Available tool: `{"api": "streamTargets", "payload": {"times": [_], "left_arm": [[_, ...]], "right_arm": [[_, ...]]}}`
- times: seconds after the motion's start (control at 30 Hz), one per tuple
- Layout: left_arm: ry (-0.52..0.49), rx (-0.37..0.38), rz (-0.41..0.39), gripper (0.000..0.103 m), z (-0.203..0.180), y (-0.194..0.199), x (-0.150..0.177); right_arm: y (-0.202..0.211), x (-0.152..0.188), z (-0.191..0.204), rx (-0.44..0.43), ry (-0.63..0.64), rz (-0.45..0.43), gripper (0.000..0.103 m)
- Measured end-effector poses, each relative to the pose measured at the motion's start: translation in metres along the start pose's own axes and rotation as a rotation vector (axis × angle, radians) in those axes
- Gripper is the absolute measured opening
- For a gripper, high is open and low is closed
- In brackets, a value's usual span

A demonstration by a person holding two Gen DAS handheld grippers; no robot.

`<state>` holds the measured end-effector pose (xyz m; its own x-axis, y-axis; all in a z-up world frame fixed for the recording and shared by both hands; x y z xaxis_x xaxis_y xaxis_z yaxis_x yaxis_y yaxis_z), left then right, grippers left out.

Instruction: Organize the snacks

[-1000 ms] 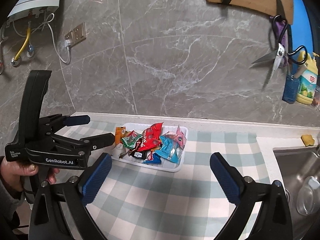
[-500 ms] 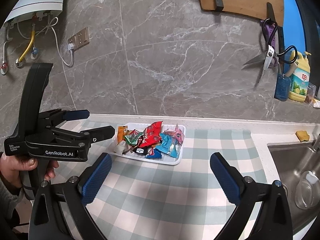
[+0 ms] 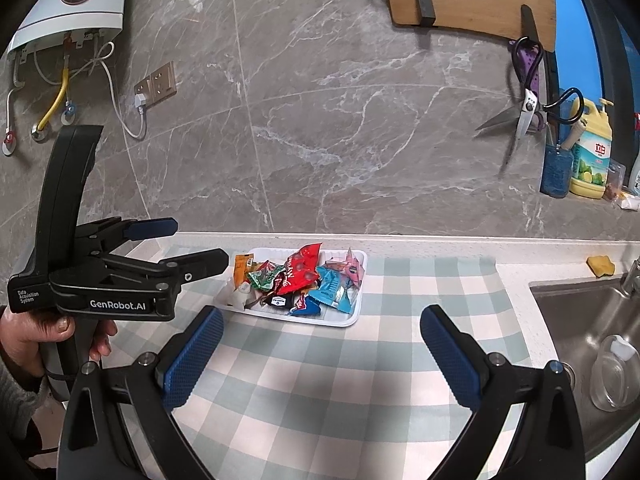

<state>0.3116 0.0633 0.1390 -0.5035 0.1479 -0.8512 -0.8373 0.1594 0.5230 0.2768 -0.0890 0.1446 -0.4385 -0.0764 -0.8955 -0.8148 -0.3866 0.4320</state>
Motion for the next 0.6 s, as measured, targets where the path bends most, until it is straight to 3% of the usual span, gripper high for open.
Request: {"api": "streamTargets", "payload": {"times": [0.6], "left_arm": [[-0.001, -0.002, 0.002, 0.098, -0.0013, -0.0021, -0.0018]], "right_arm": [[-0.001, -0.0002, -0.0006, -0.002, -0.001, 0.004, 0.101]]}}
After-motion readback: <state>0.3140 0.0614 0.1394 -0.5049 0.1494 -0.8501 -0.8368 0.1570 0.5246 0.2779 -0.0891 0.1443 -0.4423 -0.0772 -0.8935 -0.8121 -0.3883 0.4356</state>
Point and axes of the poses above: each gripper's, at about its wrist camera, not at the fingertips, and y roughly against the way its jaws point, z to its left, x to its underside, the point moved 3 cm from there along -y, roughly the way its jaws point, and after that the axes turned 8 degrees about -z, right-handed, at the moved point
